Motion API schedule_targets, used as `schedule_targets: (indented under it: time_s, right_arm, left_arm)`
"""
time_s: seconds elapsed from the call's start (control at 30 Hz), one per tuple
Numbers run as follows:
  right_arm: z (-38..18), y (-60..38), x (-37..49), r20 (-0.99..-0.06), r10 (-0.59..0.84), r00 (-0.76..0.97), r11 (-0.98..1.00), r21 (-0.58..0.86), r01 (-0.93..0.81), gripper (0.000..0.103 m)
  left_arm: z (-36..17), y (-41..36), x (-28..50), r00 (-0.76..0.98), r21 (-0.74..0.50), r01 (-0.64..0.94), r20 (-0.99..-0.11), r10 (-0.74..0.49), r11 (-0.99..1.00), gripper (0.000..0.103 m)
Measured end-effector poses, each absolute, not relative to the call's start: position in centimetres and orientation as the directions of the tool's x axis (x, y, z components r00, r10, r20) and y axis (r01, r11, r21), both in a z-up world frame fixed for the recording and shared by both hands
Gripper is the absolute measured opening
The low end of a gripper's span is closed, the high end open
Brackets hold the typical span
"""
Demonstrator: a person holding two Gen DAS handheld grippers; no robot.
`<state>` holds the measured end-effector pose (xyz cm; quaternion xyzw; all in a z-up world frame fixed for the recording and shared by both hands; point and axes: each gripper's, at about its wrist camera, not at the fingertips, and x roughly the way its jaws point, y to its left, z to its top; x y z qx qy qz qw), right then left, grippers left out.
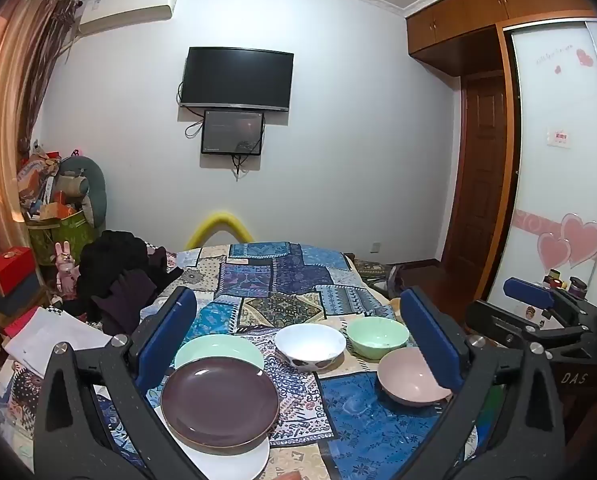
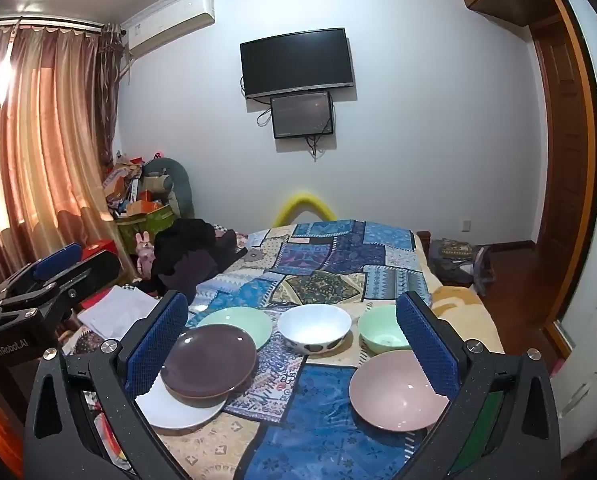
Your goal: Organize plates and bowls
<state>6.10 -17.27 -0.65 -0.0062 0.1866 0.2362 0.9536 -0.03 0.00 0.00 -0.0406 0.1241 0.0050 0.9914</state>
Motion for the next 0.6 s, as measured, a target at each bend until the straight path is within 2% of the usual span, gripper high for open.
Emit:
schedule_targets:
  time_s: [0.4,0.6]
  right_arm:
    - [-0.6,-17.2,6.1,-0.359,0.450,0.818,0.887,0.079,-0.454,0.103]
    - [-0.6,-17.1,6.1,-0.360,0.450,0.817,0.887,0.080,-0.454,0.103]
  left_arm:
    - [-1.5,-0.6,0.9,0.963,-0.076,-0.021,-0.270,0.000,0.997,0.103]
    - [-0.3,0.2,0.7,0.963,-0.087,-0.019,-0.271,-0.005,0.996,0.103]
